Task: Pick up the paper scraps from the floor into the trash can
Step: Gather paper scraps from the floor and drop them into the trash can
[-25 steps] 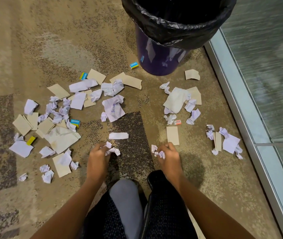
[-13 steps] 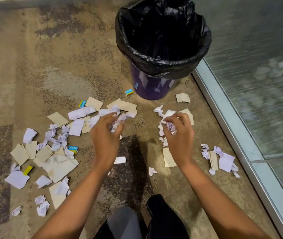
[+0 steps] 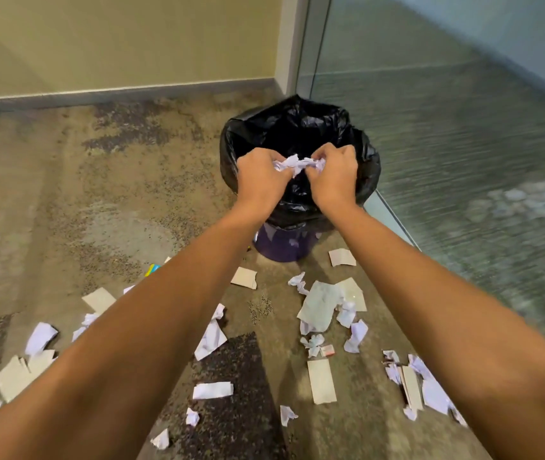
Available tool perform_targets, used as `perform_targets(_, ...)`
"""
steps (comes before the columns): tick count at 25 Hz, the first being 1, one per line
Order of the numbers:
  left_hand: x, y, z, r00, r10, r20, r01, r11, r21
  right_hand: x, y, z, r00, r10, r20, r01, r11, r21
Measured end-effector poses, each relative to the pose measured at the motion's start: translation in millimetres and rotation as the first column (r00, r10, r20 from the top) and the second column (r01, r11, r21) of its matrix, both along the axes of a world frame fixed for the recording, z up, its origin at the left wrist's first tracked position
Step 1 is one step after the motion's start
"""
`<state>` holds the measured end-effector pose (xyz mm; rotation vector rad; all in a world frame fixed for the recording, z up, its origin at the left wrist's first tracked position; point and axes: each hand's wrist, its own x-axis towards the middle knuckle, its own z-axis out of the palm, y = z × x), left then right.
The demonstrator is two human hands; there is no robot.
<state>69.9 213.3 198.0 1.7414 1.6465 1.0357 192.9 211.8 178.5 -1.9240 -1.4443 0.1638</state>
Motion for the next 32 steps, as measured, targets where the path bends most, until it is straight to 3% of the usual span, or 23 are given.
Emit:
perform_targets(4,5,13,-12,0.998,-0.061,-0.035,0.060,0.998,-0.021,5,3,1,0.999,0.036,0.001,-0.036,0.996,-0.088)
perform_targets(6,2,7,-11,0.998,-0.058,-0.037,0.059,0.998,0.017,7,-6,3,1.000,0.011,0.017,-0.011,1.000,-0.026)
perform_targets(12,-25,-53,-19,0.986,-0.005,0.166,-0.037,0.968,0.249,-3,-70,-6,0.997,0.063,-0.044,-0.048,0.959,0.279)
perform_targets(16,-56,-118,-77,0.991,-0.024,0.135,0.002,0.986,0.165,-19,-138,-55,0.991,0.102,-0.082,-0.070,0.944,0.322)
perform_targets(18,-73,-150,-119,0.994,-0.006,0.108,0.003,1.000,0.030,-23,-170,-93,0.993,0.069,-0.099,-0.044,0.970,0.240)
perform_targets(23,-117,-215,-212,0.969,-0.088,-0.231,0.027,0.966,-0.258,-26,-230,-181,0.992,0.029,-0.123,-0.043,0.993,-0.109)
perform_targets(25,-130,-237,-237,0.926,-0.102,-0.364,-0.055,0.917,-0.396,-22,-248,-209,0.997,-0.014,-0.081,-0.015,0.939,-0.344)
perform_targets(28,-141,-264,-262,0.877,-0.098,-0.471,-0.196,0.821,-0.536,-22,-273,-240,0.995,-0.100,-0.010,0.072,0.780,-0.621)
perform_targets(30,-143,-275,-274,0.853,-0.136,-0.504,-0.230,0.768,-0.597,-29,-285,-251,0.998,-0.017,0.058,0.052,0.751,-0.659)
perform_targets(32,-141,-278,-277,0.807,-0.187,-0.561,-0.224,0.782,-0.582,-38,-288,-252,0.996,0.056,0.072,0.005,0.755,-0.656)
